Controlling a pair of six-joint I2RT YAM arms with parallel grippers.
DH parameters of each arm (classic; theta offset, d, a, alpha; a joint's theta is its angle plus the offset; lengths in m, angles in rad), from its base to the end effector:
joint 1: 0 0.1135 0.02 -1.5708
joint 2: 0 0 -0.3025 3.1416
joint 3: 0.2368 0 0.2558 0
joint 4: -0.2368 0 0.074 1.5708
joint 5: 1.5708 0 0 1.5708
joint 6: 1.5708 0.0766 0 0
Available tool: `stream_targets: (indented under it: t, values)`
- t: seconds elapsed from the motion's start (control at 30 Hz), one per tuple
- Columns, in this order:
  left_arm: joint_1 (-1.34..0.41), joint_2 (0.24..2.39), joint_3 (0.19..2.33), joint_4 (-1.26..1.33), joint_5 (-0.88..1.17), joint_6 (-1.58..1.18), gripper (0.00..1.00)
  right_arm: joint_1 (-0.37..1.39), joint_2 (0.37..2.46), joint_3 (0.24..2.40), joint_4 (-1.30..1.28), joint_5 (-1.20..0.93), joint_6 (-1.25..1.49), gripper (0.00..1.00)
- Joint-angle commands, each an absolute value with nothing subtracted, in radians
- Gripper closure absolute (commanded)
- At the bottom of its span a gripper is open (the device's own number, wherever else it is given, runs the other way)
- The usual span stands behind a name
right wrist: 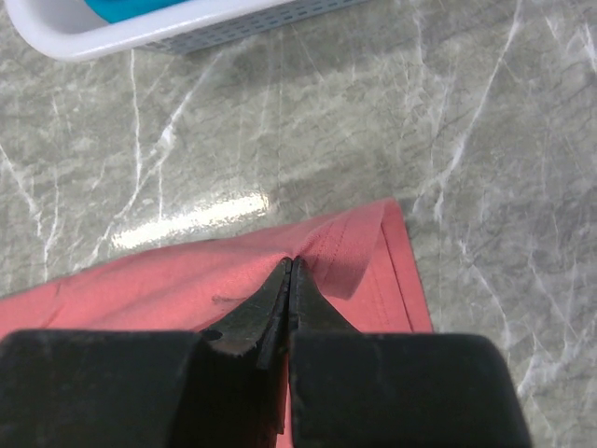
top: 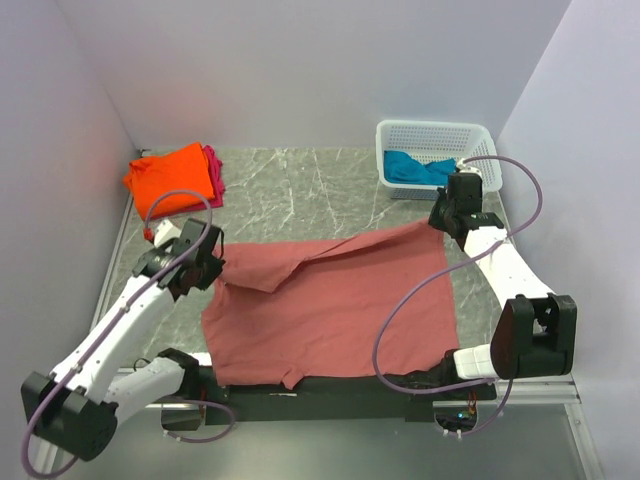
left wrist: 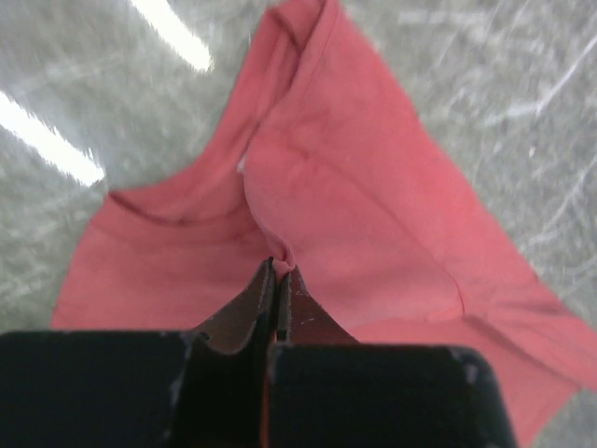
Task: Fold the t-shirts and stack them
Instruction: Fold the tshirt
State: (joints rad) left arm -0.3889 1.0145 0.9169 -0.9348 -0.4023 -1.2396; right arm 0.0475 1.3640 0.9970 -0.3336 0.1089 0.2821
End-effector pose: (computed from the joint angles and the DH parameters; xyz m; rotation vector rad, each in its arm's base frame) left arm 0.1850 -0.0434 0.2818 -1.1522 2.2049 -0.1507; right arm 0.3263 0.0072 0.2795 0.3222 2.2439 0.0510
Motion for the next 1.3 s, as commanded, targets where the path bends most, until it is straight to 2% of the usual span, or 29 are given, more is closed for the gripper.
stream_targets:
  t: [0.0, 0.23, 0.27, 0.33, 0.37, 0.4, 0.43, 0.47, 0.5, 0.6, 0.73, 0.87, 1.07, 1.27]
  values:
    - [-0.413, 0.930, 0.836, -0.954, -0.307, -1.307, 0.99, 0.041, 1.365, 1.043, -0.350, 0.138, 0.262, 1.00]
    - [-0.453, 0.830, 0.684, -1.005, -0.244, -1.377, 0.99, 0.043, 1.309, 0.938, -0.406, 0.156, 0.326, 1.00]
    - [-0.457, 0.800, 0.672, -0.999, -0.223, -1.373, 0.88, 0.044, 1.295, 0.919, -0.411, 0.163, 0.339, 1.00]
    - [-0.462, 0.767, 0.658, -0.976, -0.199, -1.341, 0.73, 0.043, 1.247, 0.867, -0.413, 0.143, 0.359, 0.98]
    - [-0.462, 0.750, 0.650, -0.971, -0.228, -1.332, 0.54, 0.044, 1.233, 0.855, -0.411, 0.140, 0.360, 0.91]
    - [-0.462, 0.729, 0.655, -0.995, -0.251, -1.348, 0.42, 0.043, 1.217, 0.845, -0.413, 0.134, 0.367, 0.75]
    - [-0.462, 0.721, 0.664, -0.997, -0.274, -1.341, 0.31, 0.043, 1.188, 0.838, -0.417, 0.133, 0.370, 0.65]
    - [-0.462, 0.712, 0.704, -1.012, -0.328, -1.333, 0.02, 0.044, 1.171, 0.838, -0.423, 0.135, 0.368, 0.49]
    - [-0.462, 0.712, 0.728, -1.032, -0.353, -1.342, 0.01, 0.043, 1.158, 0.841, -0.428, 0.135, 0.371, 0.23]
    - [-0.462, 0.718, 0.807, -1.046, -0.425, -1.322, 0.01, 0.044, 1.121, 0.856, -0.430, 0.088, 0.371, 0.14]
    - [-0.460, 0.756, 0.804, -0.797, -0.397, -1.229, 0.01, 0.046, 1.117, 0.848, -0.359, -0.044, 0.357, 0.13]
    - [-0.457, 0.947, 0.804, -0.597, -0.347, -1.134, 0.01, 0.066, 1.195, 0.842, -0.308, -0.097, 0.360, 0.13]
    - [-0.399, 1.291, 0.899, -0.532, -0.357, -1.052, 0.01, 0.084, 1.422, 0.906, -0.293, -0.060, 0.382, 0.15]
    - [-0.342, 1.509, 0.908, -0.404, -0.313, -1.000, 0.01, 0.084, 1.615, 0.945, -0.247, -0.084, 0.417, 0.16]
